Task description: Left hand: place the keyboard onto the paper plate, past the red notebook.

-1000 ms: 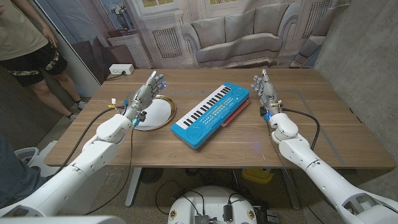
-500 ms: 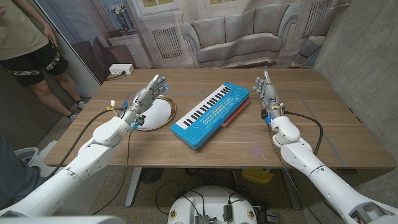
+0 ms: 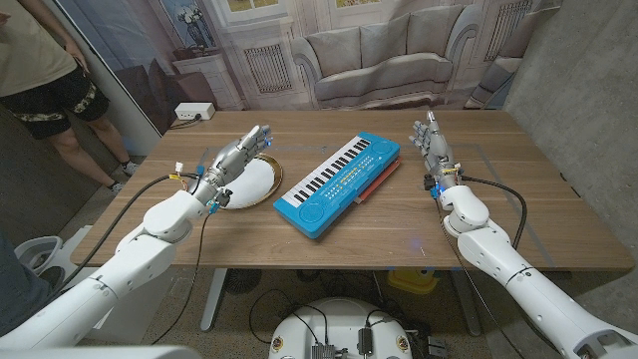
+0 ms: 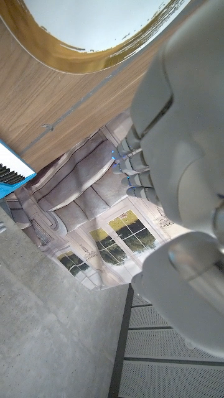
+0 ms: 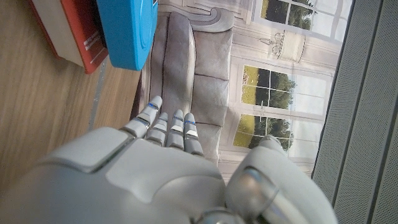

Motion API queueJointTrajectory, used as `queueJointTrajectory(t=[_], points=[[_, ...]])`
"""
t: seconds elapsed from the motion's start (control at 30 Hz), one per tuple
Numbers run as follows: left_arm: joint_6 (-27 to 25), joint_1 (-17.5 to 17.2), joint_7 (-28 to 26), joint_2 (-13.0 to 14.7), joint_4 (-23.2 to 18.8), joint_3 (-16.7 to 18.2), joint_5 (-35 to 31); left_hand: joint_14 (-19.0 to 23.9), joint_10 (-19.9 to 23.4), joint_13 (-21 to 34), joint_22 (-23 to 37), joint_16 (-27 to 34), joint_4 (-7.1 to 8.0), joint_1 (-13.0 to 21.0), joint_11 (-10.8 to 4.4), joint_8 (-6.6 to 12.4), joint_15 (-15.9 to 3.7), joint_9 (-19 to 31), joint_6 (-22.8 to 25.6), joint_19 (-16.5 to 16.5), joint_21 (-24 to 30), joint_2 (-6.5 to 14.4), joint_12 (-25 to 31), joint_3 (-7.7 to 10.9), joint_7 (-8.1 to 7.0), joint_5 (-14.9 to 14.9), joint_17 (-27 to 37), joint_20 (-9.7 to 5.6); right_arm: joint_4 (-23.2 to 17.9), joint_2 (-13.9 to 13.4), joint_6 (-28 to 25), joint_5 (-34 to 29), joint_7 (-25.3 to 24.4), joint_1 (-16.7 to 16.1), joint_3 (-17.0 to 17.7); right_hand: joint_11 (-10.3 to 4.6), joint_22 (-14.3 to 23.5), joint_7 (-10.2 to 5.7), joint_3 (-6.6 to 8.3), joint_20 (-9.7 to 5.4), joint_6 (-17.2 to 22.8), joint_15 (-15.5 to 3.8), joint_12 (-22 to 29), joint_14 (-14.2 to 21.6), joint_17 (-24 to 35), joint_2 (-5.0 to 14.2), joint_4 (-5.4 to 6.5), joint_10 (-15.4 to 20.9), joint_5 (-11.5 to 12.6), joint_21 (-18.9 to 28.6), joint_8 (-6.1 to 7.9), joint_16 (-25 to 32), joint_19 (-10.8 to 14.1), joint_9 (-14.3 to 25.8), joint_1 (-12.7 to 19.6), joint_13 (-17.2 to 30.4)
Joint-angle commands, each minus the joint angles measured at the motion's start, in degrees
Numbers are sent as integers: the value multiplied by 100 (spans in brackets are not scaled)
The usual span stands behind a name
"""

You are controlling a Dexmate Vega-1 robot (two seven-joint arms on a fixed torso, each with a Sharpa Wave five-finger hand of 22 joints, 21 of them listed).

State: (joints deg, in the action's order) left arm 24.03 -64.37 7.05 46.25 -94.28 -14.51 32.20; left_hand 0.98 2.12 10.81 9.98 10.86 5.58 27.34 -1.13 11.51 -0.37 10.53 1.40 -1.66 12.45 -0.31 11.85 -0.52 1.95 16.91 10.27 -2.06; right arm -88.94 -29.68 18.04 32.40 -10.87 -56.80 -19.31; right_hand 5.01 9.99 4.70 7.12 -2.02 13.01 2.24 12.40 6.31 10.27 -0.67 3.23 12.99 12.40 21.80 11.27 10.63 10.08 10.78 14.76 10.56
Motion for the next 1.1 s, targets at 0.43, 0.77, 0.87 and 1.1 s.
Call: queueJointTrajectory(t=[0.43,0.77,0.87,1.1], points=[[79,-1073,-1151,128,-820,496,-934,176,181,10,25,67,-69,124,-99,75,-75,19,176,-37,-80,33,69,-5,-68,-16,13,-172,-150,-82,155,164,177,-201,143,-32,19,-28,15,-106,81,-23,32,120,8,32,-34,89,-21,-32,40,43,127,20,51,5],[681,-1053,-1034,-70,-509,497,-1143,244,267,12,26,71,-97,178,-174,94,-128,21,272,-19,-79,27,85,-16,-123,-10,12,-189,-177,-26,294,150,157,-323,150,-11,20,-30,15,-103,89,-23,31,130,8,37,-47,99,-26,-53,39,40,140,21,68,5],[715,-1095,-1083,-76,-519,527,-1263,260,281,12,26,73,-103,190,-178,96,-145,21,286,-11,-77,25,87,-18,-134,-8,12,-193,-135,13,343,191,199,-329,144,-9,20,-26,14,-101,92,-17,26,125,8,38,-52,90,-29,-60,39,36,143,21,73,6],[681,-1228,-1343,-133,-632,602,-1642,298,312,13,26,76,-119,220,-193,99,-175,22,318,-30,-88,17,89,-24,-152,-1,11,-202,-166,10,395,181,197,-362,166,-6,20,-19,10,-83,106,-1,22,121,8,37,-61,90,-34,-85,40,30,127,21,82,6]])
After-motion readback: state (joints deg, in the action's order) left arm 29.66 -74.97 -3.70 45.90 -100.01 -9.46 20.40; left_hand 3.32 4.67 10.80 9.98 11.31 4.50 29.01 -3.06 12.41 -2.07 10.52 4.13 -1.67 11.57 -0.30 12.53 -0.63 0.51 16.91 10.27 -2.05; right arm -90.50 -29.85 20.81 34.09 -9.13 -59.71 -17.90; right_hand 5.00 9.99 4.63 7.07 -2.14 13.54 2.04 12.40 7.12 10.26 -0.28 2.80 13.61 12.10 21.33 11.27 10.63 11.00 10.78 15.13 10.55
